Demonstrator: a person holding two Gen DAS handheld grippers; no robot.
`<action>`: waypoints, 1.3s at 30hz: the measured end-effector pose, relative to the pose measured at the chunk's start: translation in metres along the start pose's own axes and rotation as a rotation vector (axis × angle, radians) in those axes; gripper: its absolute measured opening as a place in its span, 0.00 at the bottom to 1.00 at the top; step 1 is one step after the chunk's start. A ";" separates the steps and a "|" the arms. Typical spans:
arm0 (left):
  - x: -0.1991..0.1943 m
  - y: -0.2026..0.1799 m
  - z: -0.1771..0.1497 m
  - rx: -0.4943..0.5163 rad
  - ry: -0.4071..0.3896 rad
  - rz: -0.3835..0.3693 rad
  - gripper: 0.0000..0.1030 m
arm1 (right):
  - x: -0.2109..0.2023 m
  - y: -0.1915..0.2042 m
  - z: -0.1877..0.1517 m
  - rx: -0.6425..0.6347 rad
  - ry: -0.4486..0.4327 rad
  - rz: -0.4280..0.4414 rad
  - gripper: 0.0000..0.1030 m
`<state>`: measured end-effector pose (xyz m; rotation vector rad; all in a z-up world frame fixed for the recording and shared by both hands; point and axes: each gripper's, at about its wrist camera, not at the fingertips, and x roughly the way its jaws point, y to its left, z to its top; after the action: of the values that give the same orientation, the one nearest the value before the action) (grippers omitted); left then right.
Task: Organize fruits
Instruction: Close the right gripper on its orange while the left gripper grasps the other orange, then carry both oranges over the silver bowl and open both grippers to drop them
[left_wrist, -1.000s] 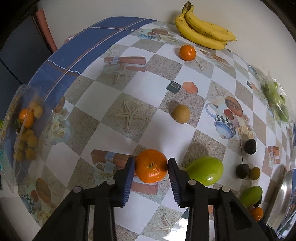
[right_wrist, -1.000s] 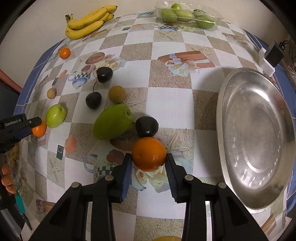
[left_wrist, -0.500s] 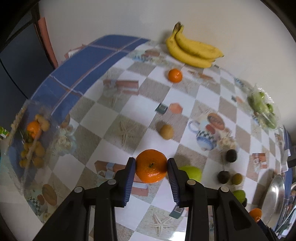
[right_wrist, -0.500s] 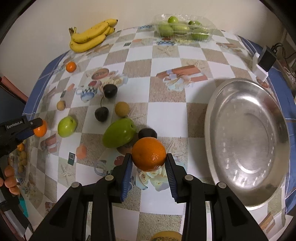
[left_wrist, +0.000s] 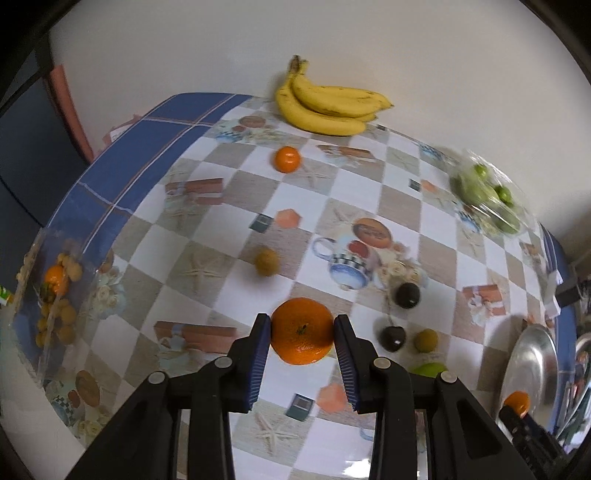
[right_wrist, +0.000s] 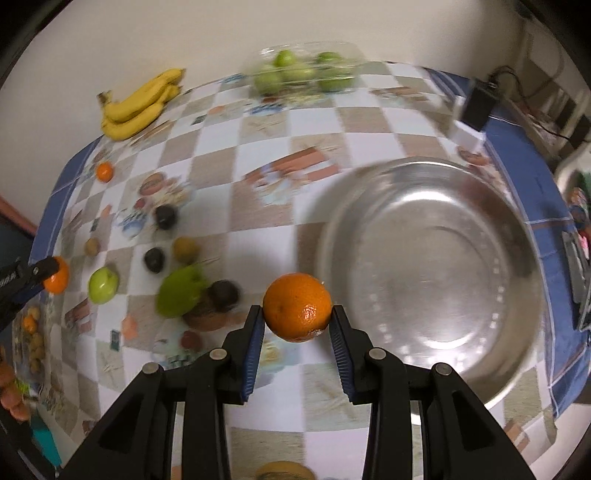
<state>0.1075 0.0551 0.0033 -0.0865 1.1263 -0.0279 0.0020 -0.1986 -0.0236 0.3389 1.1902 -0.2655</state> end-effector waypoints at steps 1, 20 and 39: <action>-0.001 -0.006 -0.001 0.013 -0.001 -0.002 0.37 | -0.001 -0.006 0.001 0.014 -0.002 -0.003 0.36; -0.025 -0.136 -0.046 0.281 -0.019 -0.088 0.37 | -0.011 -0.108 0.002 0.251 -0.013 -0.032 0.36; -0.018 -0.220 -0.085 0.419 0.009 -0.299 0.37 | 0.000 -0.133 0.006 0.309 -0.046 -0.044 0.37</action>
<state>0.0283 -0.1678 0.0015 0.1200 1.0879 -0.5290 -0.0430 -0.3234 -0.0369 0.5734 1.1125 -0.4952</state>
